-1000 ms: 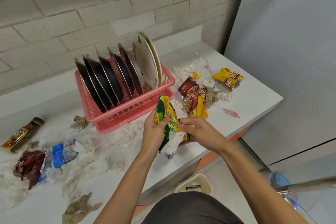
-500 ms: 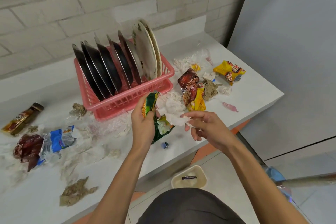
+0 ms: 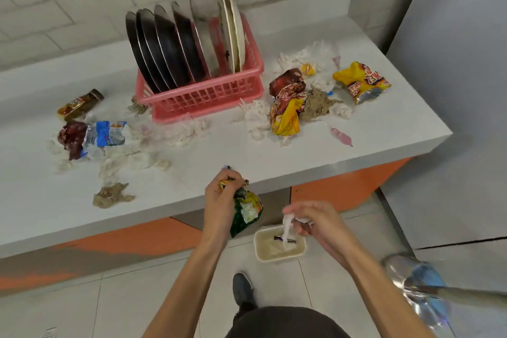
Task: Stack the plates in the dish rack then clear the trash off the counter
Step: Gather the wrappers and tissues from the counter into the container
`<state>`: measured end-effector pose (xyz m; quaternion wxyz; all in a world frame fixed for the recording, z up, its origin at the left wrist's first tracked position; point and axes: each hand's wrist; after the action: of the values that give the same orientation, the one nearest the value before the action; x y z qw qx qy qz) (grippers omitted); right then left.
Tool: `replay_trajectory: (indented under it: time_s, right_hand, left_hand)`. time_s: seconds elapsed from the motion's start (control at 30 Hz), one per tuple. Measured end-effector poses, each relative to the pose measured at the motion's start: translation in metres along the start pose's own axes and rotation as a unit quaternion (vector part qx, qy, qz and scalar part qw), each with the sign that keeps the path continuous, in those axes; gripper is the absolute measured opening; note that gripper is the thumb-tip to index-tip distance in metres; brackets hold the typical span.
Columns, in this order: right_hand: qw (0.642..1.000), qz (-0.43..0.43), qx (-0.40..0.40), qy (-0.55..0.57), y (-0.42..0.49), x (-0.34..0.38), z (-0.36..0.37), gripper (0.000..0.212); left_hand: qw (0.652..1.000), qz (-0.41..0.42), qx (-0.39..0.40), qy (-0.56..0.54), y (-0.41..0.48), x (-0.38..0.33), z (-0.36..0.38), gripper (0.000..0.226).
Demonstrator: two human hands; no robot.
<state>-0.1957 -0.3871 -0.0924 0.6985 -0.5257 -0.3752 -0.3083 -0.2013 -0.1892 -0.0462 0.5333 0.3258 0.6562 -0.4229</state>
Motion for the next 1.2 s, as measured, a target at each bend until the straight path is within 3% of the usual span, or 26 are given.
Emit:
replay_trajectory:
  time_s: [0.13,0.23,0.37,0.57,0.73,0.87,1.0,1.1,1.2]
  right_hand:
    - [0.992,0.060,-0.014,-0.112,0.006,-0.068,-0.031,0.034]
    - [0.974,0.095,0.004,-0.205,0.017,-0.119,-0.050,0.039]
    - [0.950,0.071,-0.015,-0.304,0.072,-0.208,-0.069,0.040]
    - [0.908,0.019,-0.011,-0.418,0.200,-0.344,-0.075,0.048]
    - [0.891,0.012,0.021,-0.454,0.299,-0.447,-0.089,0.037]
    - [0.881,-0.005,0.061,-0.469,0.356,-0.511,-0.102,0.012]
    - [0.890,0.009,0.053,-0.453,0.369,-0.535,-0.111,0.021]
    - [0.888,0.036,0.041,-0.457,0.346,-0.525,-0.113,0.038]
    - [0.896,0.004,0.029,-0.443,0.327,-0.504,-0.111,0.033]
  left_hand:
    - [0.997,0.003,0.044,0.071,-0.025,0.050,0.010,0.033]
    - [0.985,0.034,0.091,0.144,-0.031,0.097,0.012,0.028]
    - [0.962,0.052,0.153,0.220,-0.014,0.208,0.022,0.018]
    - [0.944,0.055,0.151,0.287,0.056,0.404,0.043,0.042]
    - [0.887,0.145,0.203,0.390,0.121,0.558,0.069,0.035]
    - [0.864,0.186,0.212,0.418,0.151,0.666,0.077,0.041]
    - [0.848,0.230,0.208,0.430,0.160,0.717,0.072,0.035]
    - [0.861,0.214,0.194,0.419,0.147,0.709,0.060,0.042]
    - [0.875,0.160,0.220,0.400,0.141,0.681,0.050,0.026]
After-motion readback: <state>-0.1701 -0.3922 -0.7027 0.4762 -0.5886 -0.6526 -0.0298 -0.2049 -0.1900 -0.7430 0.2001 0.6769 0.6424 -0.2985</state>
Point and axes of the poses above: each hand's wrist, its own y-axis towards the middle knuckle, its own z-axis out of the palm, x = y × z, and after that the axes turned 5 degrees about -x, right-handed
